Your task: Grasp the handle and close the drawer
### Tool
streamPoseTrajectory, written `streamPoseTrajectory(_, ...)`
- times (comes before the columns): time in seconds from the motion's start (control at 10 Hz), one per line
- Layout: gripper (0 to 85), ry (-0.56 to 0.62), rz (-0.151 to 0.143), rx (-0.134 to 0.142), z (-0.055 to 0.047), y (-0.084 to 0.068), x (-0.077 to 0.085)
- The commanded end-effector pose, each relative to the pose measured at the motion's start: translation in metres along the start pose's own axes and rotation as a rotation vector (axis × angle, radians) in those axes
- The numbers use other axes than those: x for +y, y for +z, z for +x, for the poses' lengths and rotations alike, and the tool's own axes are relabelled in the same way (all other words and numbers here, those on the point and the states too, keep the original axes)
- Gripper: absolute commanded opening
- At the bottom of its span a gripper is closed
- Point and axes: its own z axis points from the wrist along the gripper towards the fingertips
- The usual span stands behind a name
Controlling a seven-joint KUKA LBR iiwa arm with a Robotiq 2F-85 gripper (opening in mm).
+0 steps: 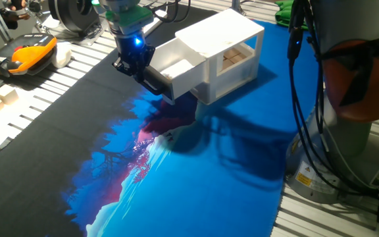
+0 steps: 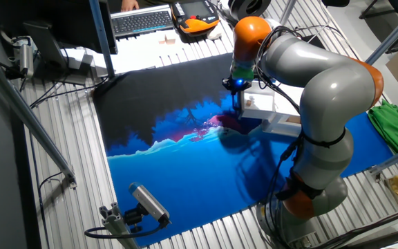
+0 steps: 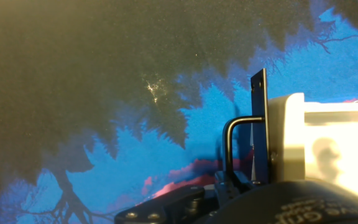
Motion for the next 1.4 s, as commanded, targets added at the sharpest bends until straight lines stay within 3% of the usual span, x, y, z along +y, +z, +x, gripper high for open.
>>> streamPoseTrajectory(0.0, 0.0, 0.0, 0.0, 0.0, 0.0, -0.001, -0.001)
streamPoseTrajectory(1.3, 0.0, -0.034, -0.001, -0.015, 0.007, 0.002, -0.029)
